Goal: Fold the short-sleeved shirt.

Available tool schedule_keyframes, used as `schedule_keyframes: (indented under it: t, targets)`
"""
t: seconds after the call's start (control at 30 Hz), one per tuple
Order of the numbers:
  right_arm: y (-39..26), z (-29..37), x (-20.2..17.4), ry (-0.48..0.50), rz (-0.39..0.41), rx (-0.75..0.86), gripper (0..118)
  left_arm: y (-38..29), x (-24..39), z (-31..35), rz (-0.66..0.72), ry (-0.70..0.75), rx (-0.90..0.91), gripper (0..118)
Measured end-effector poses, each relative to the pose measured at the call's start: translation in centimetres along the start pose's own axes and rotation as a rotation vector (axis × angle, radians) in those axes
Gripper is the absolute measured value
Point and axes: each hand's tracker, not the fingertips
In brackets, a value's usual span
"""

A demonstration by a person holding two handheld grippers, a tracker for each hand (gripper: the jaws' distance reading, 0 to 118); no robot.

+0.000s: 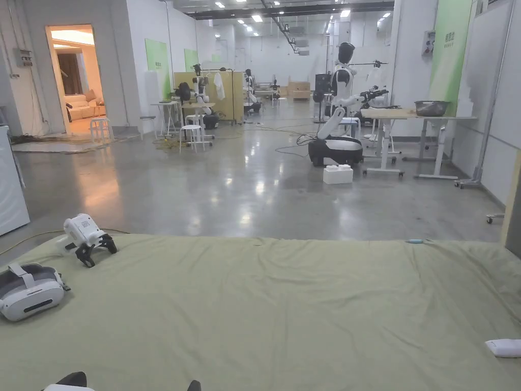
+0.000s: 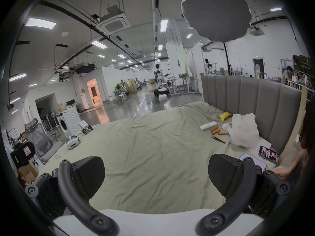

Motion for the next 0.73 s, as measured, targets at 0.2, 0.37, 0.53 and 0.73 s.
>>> schedule_keyframes:
  t: [0.2,0.37,0.53,0.73]
  targets:
    - [-0.1,0.5,-0.5,0.071,0.006,0.029,118,0.0,0.2,0.1,0.017,-0.013,0.000,118]
    - [-0.1,-0.6,-0.1,-0.008,-0.046,0.030,118,0.1,0.2,0.2,0.000,-0.002,0.012,118]
    - [-1.2,-1.2,0.1,-0.066,0.006,0.034,118,-0.2,0.2,0.3,0.004,0.000,0.021,118]
    - [-3.3,-1.2,2.2,0.181,-0.019,0.171,118,-0.5,0.9,1.1,-0.005,0.051,0.140,118]
